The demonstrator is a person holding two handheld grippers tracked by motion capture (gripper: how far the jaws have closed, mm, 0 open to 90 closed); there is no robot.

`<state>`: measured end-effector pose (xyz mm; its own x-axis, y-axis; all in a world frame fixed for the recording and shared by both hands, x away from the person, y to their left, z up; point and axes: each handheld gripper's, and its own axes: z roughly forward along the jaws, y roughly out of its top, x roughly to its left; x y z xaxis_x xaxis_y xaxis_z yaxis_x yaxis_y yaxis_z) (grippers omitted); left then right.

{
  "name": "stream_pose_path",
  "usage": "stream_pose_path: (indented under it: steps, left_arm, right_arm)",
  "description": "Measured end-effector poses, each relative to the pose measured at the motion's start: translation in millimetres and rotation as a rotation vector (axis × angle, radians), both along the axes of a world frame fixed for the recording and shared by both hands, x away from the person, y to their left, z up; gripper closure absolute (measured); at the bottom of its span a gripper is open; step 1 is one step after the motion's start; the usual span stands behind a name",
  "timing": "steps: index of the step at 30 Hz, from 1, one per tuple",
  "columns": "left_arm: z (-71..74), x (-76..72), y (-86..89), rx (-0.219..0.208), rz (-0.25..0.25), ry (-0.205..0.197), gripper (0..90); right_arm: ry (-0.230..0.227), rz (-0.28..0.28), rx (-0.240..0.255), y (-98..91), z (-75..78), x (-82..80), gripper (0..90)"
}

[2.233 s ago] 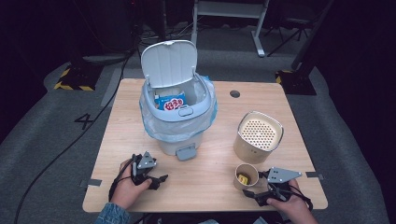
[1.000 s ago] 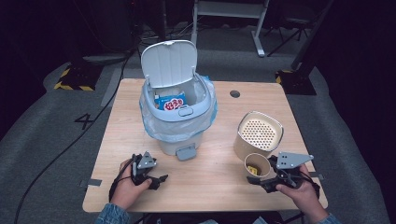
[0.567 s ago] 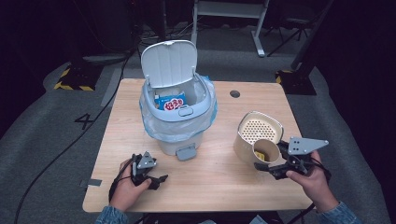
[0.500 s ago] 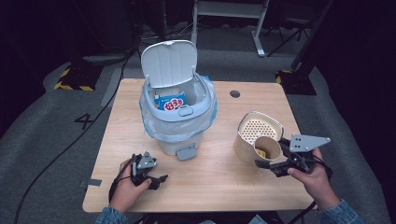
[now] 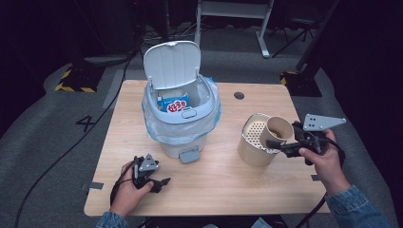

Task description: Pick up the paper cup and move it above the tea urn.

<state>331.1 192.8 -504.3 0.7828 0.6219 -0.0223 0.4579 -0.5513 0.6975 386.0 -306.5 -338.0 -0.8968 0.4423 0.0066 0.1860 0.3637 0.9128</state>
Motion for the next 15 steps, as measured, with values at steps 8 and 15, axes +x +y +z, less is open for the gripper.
stream_pose_path:
  steps: [8,15]
  left_arm:
    - [0.0,0.6,0.1,0.0,-0.001,-0.001,19.9]
    - [-0.1,0.6,0.1,0.0,-0.001,-0.001,19.9]
  right_arm:
    - [-0.028,-0.058,-0.031,-5.0,9.7,25.3,31.6]
    - [-0.035,-0.098,-0.071,-10.0,5.8,45.9,31.6]
